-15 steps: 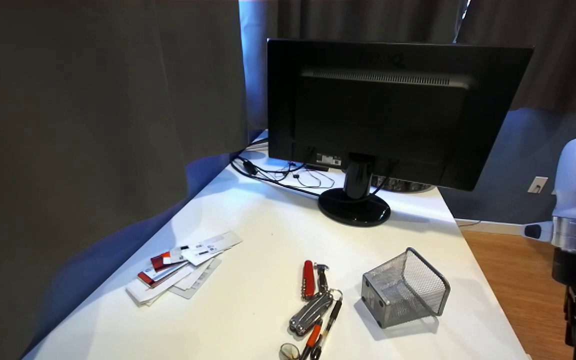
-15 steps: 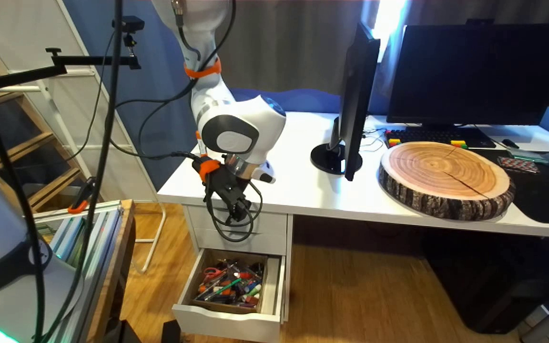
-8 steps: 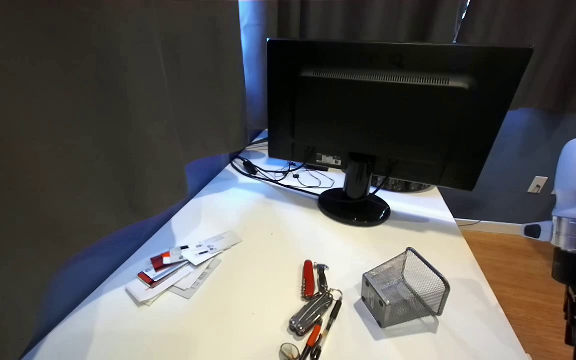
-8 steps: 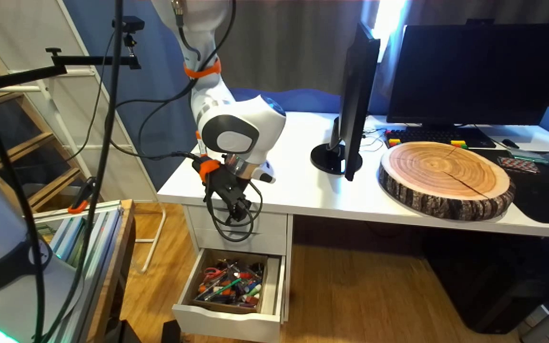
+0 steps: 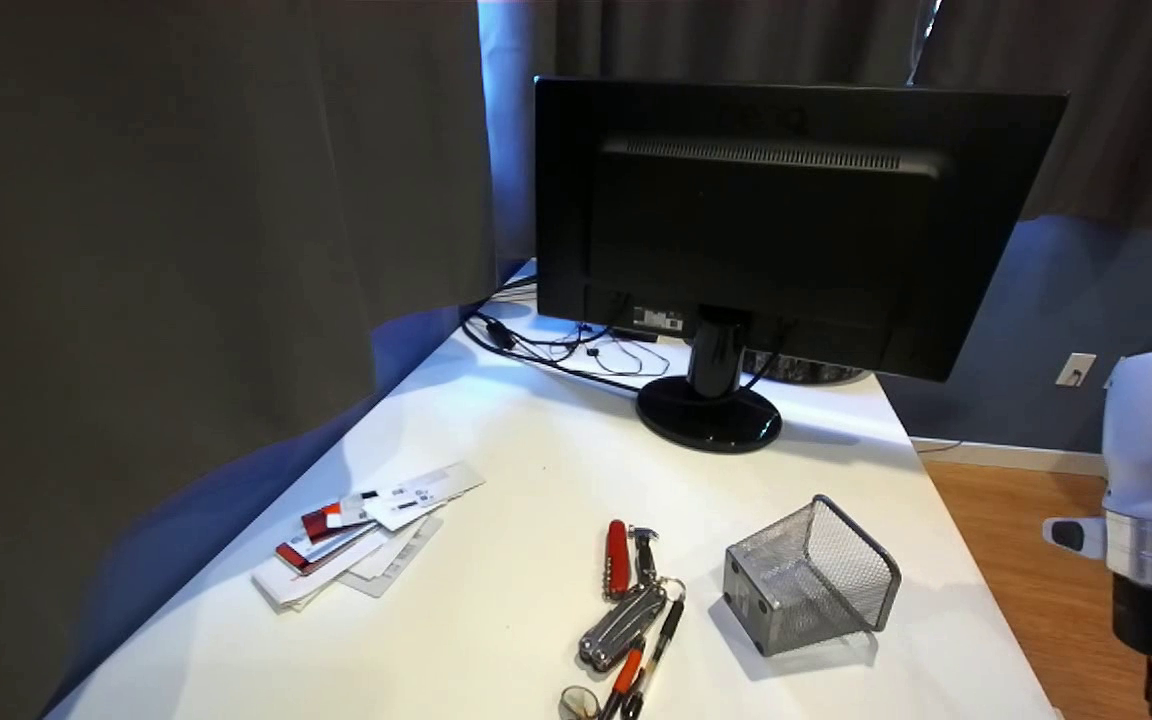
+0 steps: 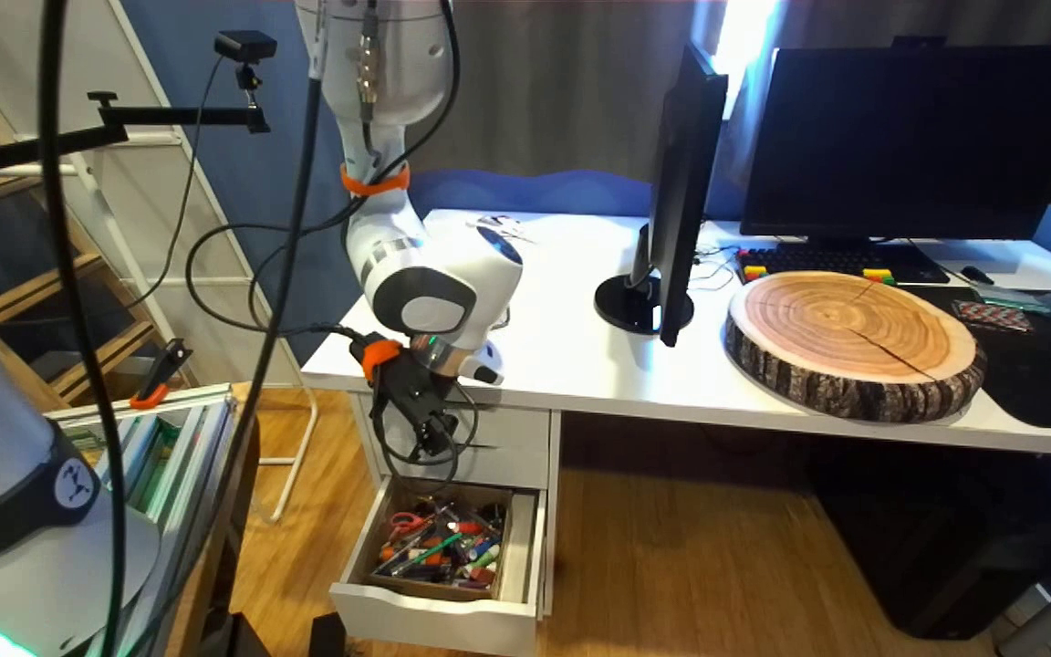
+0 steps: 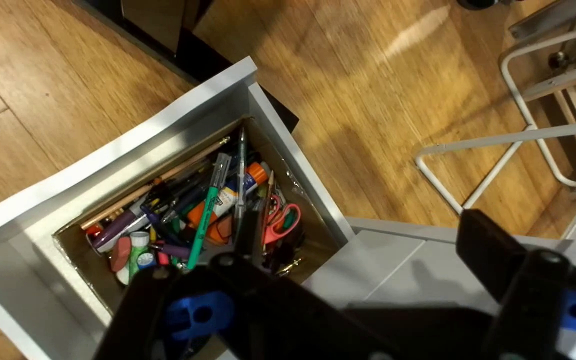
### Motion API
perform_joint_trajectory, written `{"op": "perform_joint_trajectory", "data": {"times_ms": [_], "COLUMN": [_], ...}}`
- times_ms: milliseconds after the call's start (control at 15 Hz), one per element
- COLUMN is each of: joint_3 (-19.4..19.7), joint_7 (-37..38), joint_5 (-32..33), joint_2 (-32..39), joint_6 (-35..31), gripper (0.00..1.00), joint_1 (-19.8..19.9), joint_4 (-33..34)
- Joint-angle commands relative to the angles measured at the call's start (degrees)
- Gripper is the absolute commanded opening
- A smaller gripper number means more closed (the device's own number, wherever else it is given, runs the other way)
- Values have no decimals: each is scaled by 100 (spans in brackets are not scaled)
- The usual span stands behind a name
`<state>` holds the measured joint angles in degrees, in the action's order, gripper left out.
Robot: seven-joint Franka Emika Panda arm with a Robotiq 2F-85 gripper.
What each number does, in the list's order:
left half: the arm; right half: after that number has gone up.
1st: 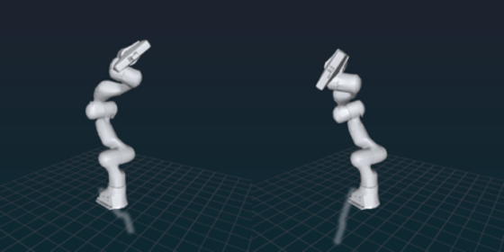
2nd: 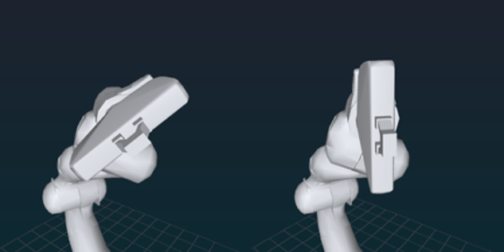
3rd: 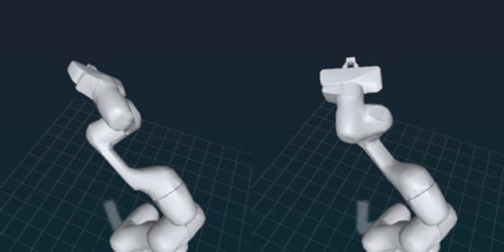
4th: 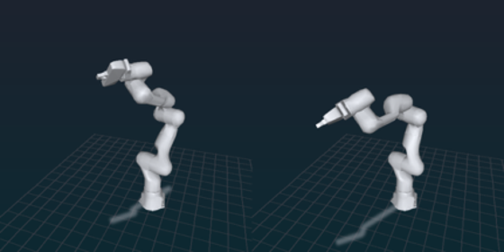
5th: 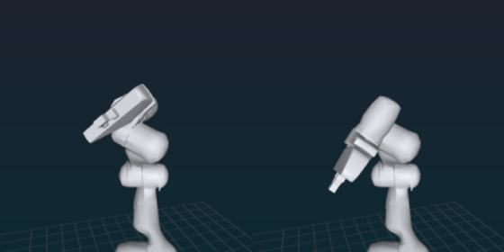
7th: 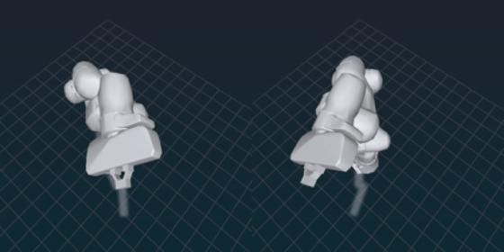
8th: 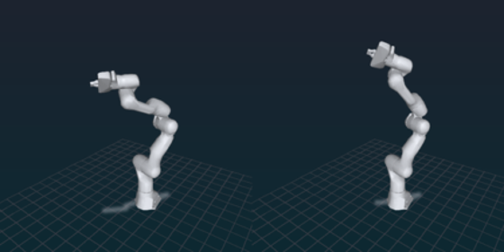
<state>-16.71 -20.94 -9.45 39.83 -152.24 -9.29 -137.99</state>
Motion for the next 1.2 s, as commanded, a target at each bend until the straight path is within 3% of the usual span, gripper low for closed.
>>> {"op": "perform_joint_trajectory", "data": {"times_ms": [0,333,533,1133], "joint_3": [121,802,981,909], "joint_7": [337,726,774,635], "joint_5": [521,1339,1558,1875], "joint_2": [581,1284,1704,2668], "joint_6": [-846,-2182,-2791,-2720], "gripper": [100,100,100,100], "joint_1": [-155,-748,-848,-548], "joint_4": [-18,80,305,1441]}}
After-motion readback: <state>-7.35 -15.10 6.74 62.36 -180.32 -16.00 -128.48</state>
